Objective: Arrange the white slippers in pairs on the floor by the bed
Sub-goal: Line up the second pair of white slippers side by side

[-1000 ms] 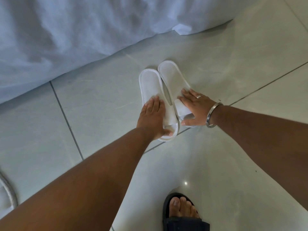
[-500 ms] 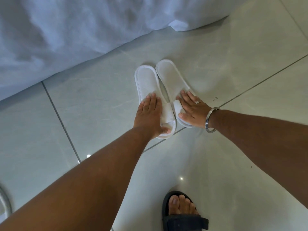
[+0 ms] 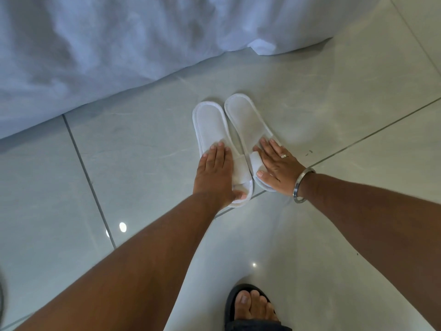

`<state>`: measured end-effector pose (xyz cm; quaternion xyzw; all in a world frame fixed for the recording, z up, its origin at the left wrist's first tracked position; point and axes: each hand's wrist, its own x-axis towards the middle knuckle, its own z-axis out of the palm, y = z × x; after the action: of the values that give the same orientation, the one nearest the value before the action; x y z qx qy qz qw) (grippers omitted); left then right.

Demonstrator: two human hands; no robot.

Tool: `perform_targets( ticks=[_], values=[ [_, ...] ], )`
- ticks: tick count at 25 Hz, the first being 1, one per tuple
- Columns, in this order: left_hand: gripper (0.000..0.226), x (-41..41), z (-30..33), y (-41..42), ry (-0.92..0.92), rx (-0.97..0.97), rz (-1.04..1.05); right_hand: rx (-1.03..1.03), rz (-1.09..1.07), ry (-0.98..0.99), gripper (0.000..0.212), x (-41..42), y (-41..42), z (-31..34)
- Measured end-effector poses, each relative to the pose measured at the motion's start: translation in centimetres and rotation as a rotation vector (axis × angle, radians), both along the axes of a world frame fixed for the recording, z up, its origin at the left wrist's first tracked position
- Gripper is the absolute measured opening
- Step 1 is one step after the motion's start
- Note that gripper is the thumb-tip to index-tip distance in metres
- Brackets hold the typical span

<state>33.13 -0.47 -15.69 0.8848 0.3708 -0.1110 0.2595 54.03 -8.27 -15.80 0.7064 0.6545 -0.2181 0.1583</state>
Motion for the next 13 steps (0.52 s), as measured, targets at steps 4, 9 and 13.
perform_targets(
  ticks=[4,9,13],
  values=[
    [0.124,0.1,-0.2,-0.8,0.003,0.010,0.033,0.000,0.028,-0.017,0.084,0.3,0.2,0.0],
    [0.123,-0.6,0.1,-0.3,-0.020,-0.056,0.019,0.125,0.070,-0.143,0.087,-1.1,-0.2,1.8],
    [0.107,-8.4,1.1,0.7,-0.134,0.064,0.028,0.306,0.313,-0.038,0.086,-6.7,1.3,4.5]
  ],
)
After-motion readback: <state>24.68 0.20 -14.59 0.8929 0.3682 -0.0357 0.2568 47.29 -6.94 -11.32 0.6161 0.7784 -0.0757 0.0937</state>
